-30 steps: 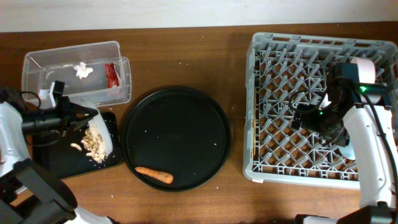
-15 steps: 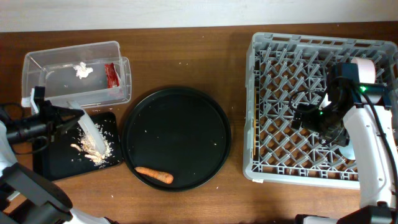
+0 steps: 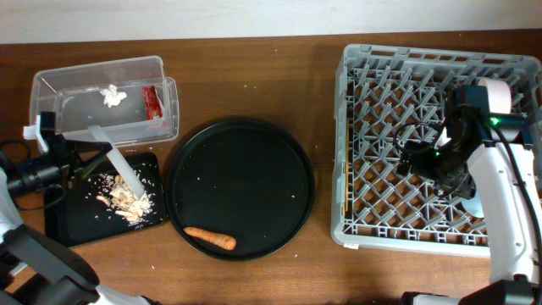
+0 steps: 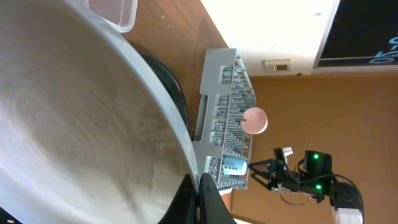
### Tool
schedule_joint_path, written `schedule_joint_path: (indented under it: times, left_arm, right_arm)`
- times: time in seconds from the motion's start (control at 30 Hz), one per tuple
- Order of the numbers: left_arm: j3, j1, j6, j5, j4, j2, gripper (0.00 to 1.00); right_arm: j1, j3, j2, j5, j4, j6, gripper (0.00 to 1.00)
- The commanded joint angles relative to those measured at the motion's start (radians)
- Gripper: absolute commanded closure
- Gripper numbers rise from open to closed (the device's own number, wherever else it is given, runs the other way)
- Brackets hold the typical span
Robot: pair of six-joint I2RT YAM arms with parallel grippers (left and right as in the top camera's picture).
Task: Sort waste into correct bins and load items into the dishwasher rack
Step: 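Carry the plate with the left gripper and stand it in the rack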
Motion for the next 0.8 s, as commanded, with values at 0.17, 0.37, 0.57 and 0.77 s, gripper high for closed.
schedule_joint_path:
  times: [0.17, 0.37, 0.57, 0.77]
  left_arm:
    - [0.01, -0.103, 0.03, 0.046, -0.057, -0.043, 1.0]
    - [0.01, -0.407, 0.029, 0.119, 0.072, -0.061, 1.0]
    - [0.01, -0.764, -0.299, 0.094, 0.602, -0.061, 1.0]
    - [0.01, -1.016, -0.659, -0.148, 1.161, -0.061, 1.0]
  right_arm:
    - [-0.006, -0.006, -0.013, 0.0, -0.015, -0.011, 0.02]
    - [-0.054, -0.005, -0.013, 0.089, -0.063, 0.02, 0.01]
    - [-0.152, -0.006, -0.013, 0.09, -0.082, 0.069, 0.02]
    - [-0.304, -0.008, -0.013, 0.058, -0.084, 0.084, 0.52]
